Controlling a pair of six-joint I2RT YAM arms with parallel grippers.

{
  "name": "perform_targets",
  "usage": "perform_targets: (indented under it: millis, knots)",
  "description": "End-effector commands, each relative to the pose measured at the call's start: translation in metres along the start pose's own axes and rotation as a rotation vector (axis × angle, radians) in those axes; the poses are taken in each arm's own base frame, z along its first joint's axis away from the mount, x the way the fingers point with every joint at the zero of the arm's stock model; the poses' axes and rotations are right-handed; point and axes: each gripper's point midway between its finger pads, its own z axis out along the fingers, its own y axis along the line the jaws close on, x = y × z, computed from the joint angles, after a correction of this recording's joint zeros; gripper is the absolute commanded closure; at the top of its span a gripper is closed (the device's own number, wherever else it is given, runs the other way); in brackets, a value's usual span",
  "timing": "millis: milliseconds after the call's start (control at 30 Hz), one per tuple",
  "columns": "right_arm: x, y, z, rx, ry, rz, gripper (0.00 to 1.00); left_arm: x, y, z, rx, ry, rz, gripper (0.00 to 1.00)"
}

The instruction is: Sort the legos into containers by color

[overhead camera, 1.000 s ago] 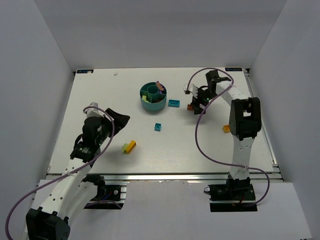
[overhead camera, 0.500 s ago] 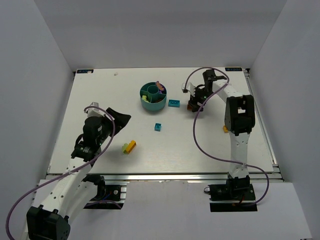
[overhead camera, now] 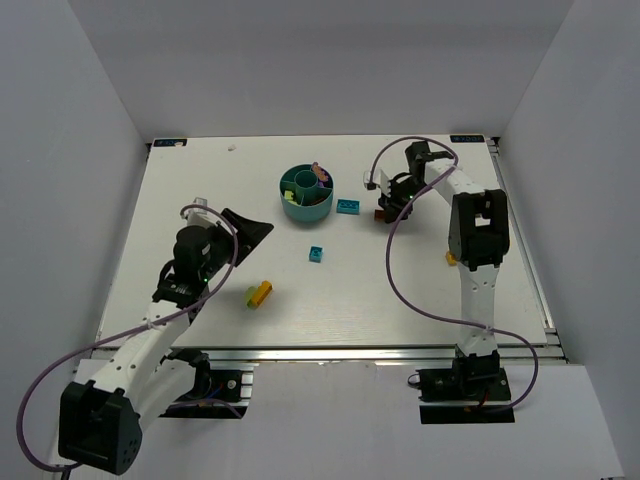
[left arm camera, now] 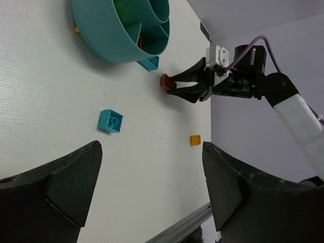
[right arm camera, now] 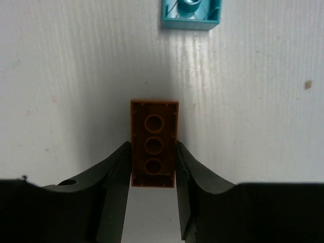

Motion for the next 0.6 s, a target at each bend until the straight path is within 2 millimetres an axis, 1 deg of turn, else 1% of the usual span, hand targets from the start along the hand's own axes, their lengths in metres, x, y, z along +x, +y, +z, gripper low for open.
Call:
perform_targets:
  millis: [0, 33, 67, 100, 133, 167, 200, 233, 267, 300, 333, 367, 400, 433, 467, 500, 533, 567]
  knots:
    - [0.001, 0.022, -0.002, -0.042, -0.007, 0.008, 0.82, 0.013, -0.012, 0.008, 0.067, 0.053, -0.036, 0.11]
    - [-0.004, 0.018, -0.005, -0.014, -0.026, -0.002, 0.87, 0.015, -0.016, 0.011, 0.081, 0.062, -0.034, 0.12]
    - [-0.004, 0.028, -0.003, -0.026, -0.037, 0.013, 0.89, 0.025, -0.022, 0.014, 0.095, 0.091, -0.022, 0.12]
    - [-0.019, 0.028, -0.015, -0.002, -0.079, 0.000, 0.91, 0.032, -0.022, 0.021, 0.088, 0.118, -0.019, 0.12]
    - [-0.026, 0.029, -0.018, 0.010, -0.104, 0.004, 0.95, 0.036, -0.025, 0.025, 0.096, 0.132, -0.009, 0.13]
    - [-0.034, 0.035, -0.027, 0.020, -0.124, 0.004, 0.97, 0.046, -0.032, 0.027, 0.111, 0.163, 0.007, 0.13]
    - [-0.044, 0.039, -0.031, 0.016, -0.162, 0.005, 0.98, 0.055, -0.028, 0.035, 0.093, 0.189, 0.009, 0.13]
    - [-0.053, 0.044, -0.035, 0.016, -0.184, 0.016, 1.00, 0.056, -0.037, 0.039, 0.117, 0.194, 0.022, 0.14]
    - [-0.066, 0.048, -0.047, 0.031, -0.210, 0.006, 1.00, 0.063, -0.042, 0.041, 0.131, 0.215, 0.032, 0.14]
    - [-0.073, 0.059, -0.048, 0.009, -0.243, 0.020, 1.00, 0.069, -0.039, 0.047, 0.122, 0.236, 0.033, 0.15]
    - [-0.084, 0.067, -0.050, -0.002, -0.262, 0.010, 1.00, 0.068, -0.047, 0.051, 0.143, 0.234, 0.042, 0.15]
    - [-0.100, 0.075, -0.061, 0.004, -0.294, -0.003, 1.00, 0.073, -0.050, 0.053, 0.152, 0.253, 0.047, 0.16]
    - [-0.101, 0.089, -0.058, -0.019, -0.299, 0.006, 1.00, 0.076, -0.052, 0.056, 0.158, 0.262, 0.053, 0.16]
    - [-0.113, 0.098, -0.057, -0.027, -0.311, -0.019, 1.00, 0.077, -0.055, 0.063, 0.165, 0.271, 0.063, 0.16]
    - [-0.124, 0.107, -0.064, -0.023, -0.327, -0.023, 1.00, 0.081, -0.057, 0.065, 0.175, 0.283, 0.072, 0.16]
    - [-0.126, 0.118, -0.060, -0.044, -0.329, -0.016, 1.00, 0.084, -0.061, 0.067, 0.192, 0.296, 0.077, 0.17]
    - [-0.135, 0.127, -0.057, -0.058, -0.338, -0.029, 1.00, 0.088, -0.059, 0.072, 0.188, 0.312, 0.078, 0.17]
    - [-0.143, 0.134, -0.060, -0.064, -0.353, -0.008, 1.00, 0.090, -0.065, 0.074, 0.209, 0.321, 0.081, 0.18]
